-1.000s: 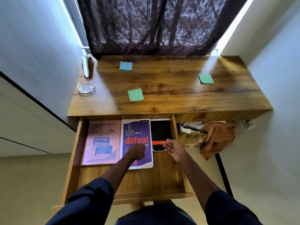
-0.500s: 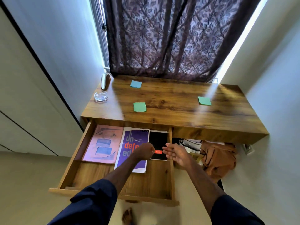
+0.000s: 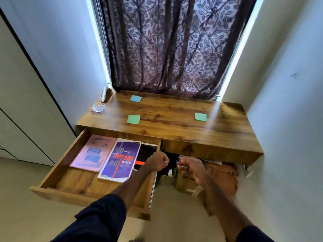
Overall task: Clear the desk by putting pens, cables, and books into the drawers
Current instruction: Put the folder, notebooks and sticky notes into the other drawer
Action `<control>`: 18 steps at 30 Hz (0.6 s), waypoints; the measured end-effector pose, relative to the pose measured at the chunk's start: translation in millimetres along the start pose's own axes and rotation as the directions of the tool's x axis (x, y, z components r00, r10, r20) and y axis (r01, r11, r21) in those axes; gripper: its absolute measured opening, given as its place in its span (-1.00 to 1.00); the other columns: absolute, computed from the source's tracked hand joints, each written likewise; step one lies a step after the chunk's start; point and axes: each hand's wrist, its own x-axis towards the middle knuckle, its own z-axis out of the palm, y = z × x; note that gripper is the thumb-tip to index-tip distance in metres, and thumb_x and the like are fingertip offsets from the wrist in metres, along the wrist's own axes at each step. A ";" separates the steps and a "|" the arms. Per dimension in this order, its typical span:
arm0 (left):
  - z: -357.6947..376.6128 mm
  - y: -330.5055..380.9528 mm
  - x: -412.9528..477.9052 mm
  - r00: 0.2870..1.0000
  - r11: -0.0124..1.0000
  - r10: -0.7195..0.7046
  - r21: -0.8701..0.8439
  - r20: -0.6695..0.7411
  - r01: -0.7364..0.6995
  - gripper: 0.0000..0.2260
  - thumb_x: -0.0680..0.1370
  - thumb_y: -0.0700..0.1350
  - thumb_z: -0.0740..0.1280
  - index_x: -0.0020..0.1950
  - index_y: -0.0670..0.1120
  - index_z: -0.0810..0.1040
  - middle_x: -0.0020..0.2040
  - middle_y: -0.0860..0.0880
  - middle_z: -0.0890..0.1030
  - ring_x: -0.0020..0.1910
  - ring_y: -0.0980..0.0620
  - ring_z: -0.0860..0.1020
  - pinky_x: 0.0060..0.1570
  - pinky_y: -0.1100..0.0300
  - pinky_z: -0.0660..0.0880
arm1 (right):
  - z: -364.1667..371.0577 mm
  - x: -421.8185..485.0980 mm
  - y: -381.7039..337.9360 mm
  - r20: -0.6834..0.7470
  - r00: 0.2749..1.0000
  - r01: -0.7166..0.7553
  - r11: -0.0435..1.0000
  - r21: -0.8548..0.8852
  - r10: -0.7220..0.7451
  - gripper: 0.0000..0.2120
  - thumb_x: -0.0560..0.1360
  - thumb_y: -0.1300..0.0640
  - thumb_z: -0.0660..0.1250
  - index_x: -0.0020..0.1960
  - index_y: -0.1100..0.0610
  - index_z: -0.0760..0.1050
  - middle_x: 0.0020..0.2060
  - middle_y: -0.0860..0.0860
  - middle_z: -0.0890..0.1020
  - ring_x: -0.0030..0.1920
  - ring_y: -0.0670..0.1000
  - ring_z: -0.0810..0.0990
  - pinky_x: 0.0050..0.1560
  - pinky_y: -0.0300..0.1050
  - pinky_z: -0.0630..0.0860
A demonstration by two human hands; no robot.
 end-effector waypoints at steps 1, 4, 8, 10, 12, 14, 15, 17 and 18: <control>3.7 8.8 2.6 1.000 1.000 0.010 0.000 -0.002 -0.010 -0.83 0.51 -0.16 0.32 0.00 -0.04 0.70 -0.01 0.01 0.71 0.02 0.07 0.65 0.07 0.17 0.57 | -9.8 -0.1 -3.1 -0.006 1.000 -0.003 1.000 -0.001 0.003 -0.79 0.56 0.17 0.36 0.16 0.19 0.62 -0.08 0.11 0.75 -0.11 0.07 0.72 -0.17 -0.10 0.57; 10.2 35.3 17.2 0.999 0.999 0.050 0.016 0.005 -0.050 -0.85 0.53 -0.14 0.33 0.00 -0.03 0.69 -0.02 0.01 0.71 0.00 0.07 0.65 0.06 0.12 0.59 | -33.7 6.1 -17.0 -0.037 0.999 0.007 1.000 -0.005 -0.007 -0.82 0.55 0.20 0.38 0.12 0.22 0.64 -0.09 0.14 0.75 -0.17 0.06 0.71 -0.24 -0.14 0.58; 12.7 58.8 47.6 0.997 0.997 0.079 0.021 0.023 -0.079 -0.86 0.54 -0.14 0.35 0.01 -0.05 0.69 0.00 0.05 0.71 -0.01 0.10 0.64 0.06 0.09 0.60 | -51.6 22.2 -32.8 -0.058 0.998 0.012 0.999 0.033 -0.010 -0.86 0.55 0.25 0.36 0.08 0.23 0.63 -0.12 0.16 0.74 -0.23 0.06 0.70 -0.24 -0.12 0.58; 16.8 66.2 67.8 0.997 0.997 0.077 0.023 0.030 -0.078 -0.88 0.53 -0.13 0.37 -0.01 -0.05 0.70 -0.01 0.07 0.71 -0.02 0.12 0.64 0.08 0.07 0.60 | -60.6 34.3 -38.6 -0.060 0.998 0.014 1.000 0.025 -0.012 -0.86 0.55 0.23 0.37 0.08 0.21 0.63 -0.12 0.13 0.75 -0.17 0.07 0.72 -0.23 -0.14 0.60; 20.8 72.9 89.4 0.997 0.997 0.069 0.023 0.031 -0.069 -0.89 0.53 -0.13 0.36 -0.02 -0.03 0.69 -0.01 0.09 0.70 -0.02 0.13 0.63 0.09 0.06 0.60 | -70.0 49.0 -45.7 -0.070 0.998 0.001 1.000 0.019 0.001 -0.88 0.55 0.23 0.37 0.05 0.20 0.64 -0.12 0.12 0.75 -0.14 0.07 0.73 -0.28 -0.17 0.58; 22.7 79.4 115.2 0.997 0.997 0.068 0.025 0.032 -0.068 -0.87 0.53 -0.11 0.35 -0.01 -0.02 0.68 0.01 0.07 0.69 0.00 0.11 0.62 0.08 0.08 0.59 | -80.5 70.9 -55.3 -0.083 0.997 0.007 1.000 0.017 -0.005 -0.87 0.54 0.25 0.38 0.05 0.22 0.65 -0.13 0.14 0.75 -0.15 0.08 0.72 -0.28 -0.16 0.60; 23.1 81.7 129.0 0.996 0.996 0.082 0.030 0.034 -0.083 -0.86 0.53 -0.11 0.35 0.01 -0.04 0.68 0.03 0.05 0.69 0.01 0.09 0.62 0.07 0.09 0.59 | -85.7 82.8 -60.3 -0.086 0.996 0.012 1.000 0.023 -0.010 -0.86 0.53 0.26 0.38 0.06 0.24 0.65 -0.13 0.14 0.75 -0.14 0.09 0.72 -0.23 -0.12 0.62; 20.6 85.5 156.7 0.994 0.994 0.104 0.029 0.038 -0.105 -0.85 0.52 -0.14 0.35 0.03 -0.08 0.69 0.05 -0.01 0.70 0.02 0.04 0.63 0.05 0.11 0.58 | -96.0 106.9 -70.1 -0.084 0.996 0.018 1.000 0.011 -0.017 -0.85 0.53 0.25 0.39 0.08 0.25 0.63 -0.12 0.14 0.75 -0.15 0.09 0.71 -0.12 -0.05 0.62; 18.6 87.9 169.8 0.994 0.995 0.099 0.020 0.042 -0.100 -0.84 0.51 -0.16 0.36 0.03 -0.10 0.69 0.03 -0.04 0.70 0.00 0.02 0.63 0.03 0.13 0.57 | -100.8 119.4 -74.4 -0.081 0.997 0.014 1.000 -0.002 -0.015 -0.85 0.53 0.24 0.38 0.08 0.25 0.63 -0.11 0.15 0.75 -0.15 0.09 0.69 -0.09 -0.02 0.61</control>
